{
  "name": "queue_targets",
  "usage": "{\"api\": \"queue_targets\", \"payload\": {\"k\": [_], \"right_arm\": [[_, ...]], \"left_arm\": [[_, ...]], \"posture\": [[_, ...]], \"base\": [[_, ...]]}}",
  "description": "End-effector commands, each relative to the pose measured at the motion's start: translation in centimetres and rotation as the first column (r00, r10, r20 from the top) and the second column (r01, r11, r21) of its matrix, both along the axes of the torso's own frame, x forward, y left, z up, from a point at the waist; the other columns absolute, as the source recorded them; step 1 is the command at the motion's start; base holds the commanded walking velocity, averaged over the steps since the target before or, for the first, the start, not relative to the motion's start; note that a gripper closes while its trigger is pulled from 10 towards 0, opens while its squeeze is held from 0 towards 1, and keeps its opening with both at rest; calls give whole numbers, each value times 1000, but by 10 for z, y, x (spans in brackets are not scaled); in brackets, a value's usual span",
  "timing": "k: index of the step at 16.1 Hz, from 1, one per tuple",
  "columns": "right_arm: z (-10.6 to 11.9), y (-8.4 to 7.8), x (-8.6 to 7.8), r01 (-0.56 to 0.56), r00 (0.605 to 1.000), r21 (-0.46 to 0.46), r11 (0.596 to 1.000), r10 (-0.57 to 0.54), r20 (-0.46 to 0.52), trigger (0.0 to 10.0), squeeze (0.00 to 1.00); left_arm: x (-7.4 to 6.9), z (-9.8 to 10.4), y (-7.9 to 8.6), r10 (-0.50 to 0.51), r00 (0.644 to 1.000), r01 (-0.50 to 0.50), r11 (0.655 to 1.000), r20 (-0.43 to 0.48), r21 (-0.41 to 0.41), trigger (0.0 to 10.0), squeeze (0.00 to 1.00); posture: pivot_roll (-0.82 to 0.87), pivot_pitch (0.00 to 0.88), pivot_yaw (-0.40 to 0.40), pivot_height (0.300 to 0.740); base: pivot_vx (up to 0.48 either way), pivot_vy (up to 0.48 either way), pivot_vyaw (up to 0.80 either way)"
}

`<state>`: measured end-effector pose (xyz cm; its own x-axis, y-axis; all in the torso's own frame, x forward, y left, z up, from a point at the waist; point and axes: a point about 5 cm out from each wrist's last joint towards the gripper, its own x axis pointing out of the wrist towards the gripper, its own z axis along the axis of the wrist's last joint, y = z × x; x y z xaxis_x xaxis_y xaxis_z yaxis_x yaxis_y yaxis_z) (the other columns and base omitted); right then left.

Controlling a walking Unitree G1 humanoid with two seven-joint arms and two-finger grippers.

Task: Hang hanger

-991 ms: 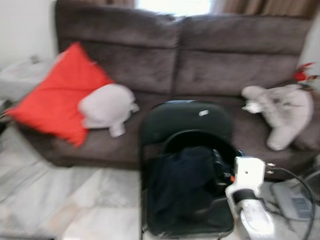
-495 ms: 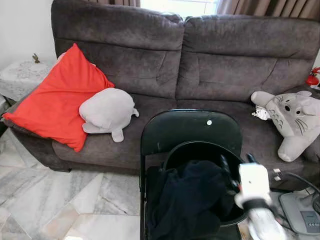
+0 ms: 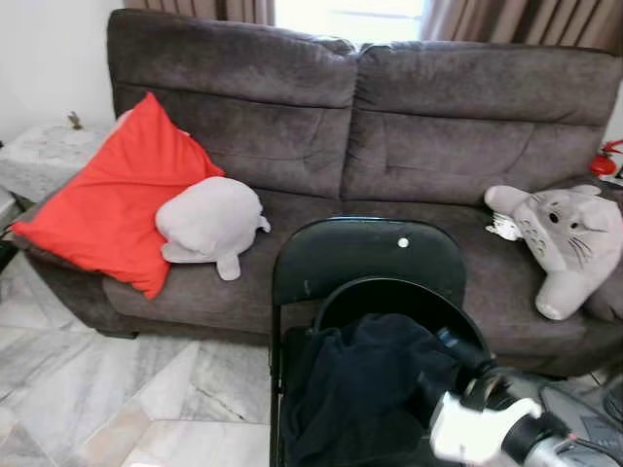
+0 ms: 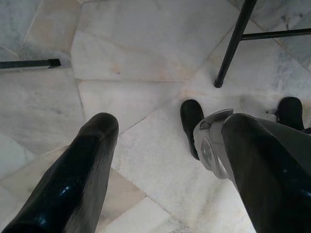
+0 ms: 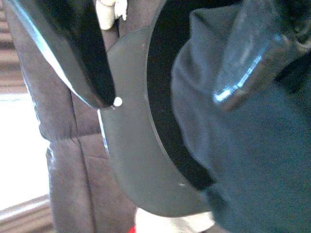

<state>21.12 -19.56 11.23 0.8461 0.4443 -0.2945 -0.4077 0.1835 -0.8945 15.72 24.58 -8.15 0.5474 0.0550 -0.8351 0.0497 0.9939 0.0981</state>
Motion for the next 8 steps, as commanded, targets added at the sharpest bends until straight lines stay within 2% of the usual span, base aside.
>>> {"api": "queue_targets", "payload": {"k": [1, 2, 3, 4, 8], "right_arm": [[-2, 6, -3, -85, 996, -28, 996, 84, -36, 10000, 0], [-5, 9, -6, -172, 984, -60, 983, 169, -61, 10000, 0], [-7, 12, -10, -213, 973, -49, 976, 207, -100, 10000, 0], [-15, 14, -18, -269, 951, -67, 961, 253, -179, 10000, 0], [-41, 5, -39, -388, 868, -128, 913, 316, -384, 10000, 0]], "left_arm": [[-4, -2, 0, -19, 999, 19, 1000, -26, 7, 10000, 0], [-5, -2, 0, -16, 1000, 16, 1000, -25, 8, 10000, 0], [-5, -2, 0, -11, 1000, 11, 1000, -23, 7, 10000, 0], [-5, -2, 1, -9, 1000, 9, 1000, -23, 8, 10000, 0], [-6, -2, 1, -9, 1000, 9, 1000, -28, 9, 10000, 0]], "posture": [[-137, 42, -16, 740], [-128, 35, -22, 740], [-128, 35, -22, 740], [-127, 32, -24, 740], [-128, 38, -26, 740]], "base": [[0, 0, 0], [0, 0, 0], [0, 0, 0], [0, 0, 0], [0, 0, 0]]}}
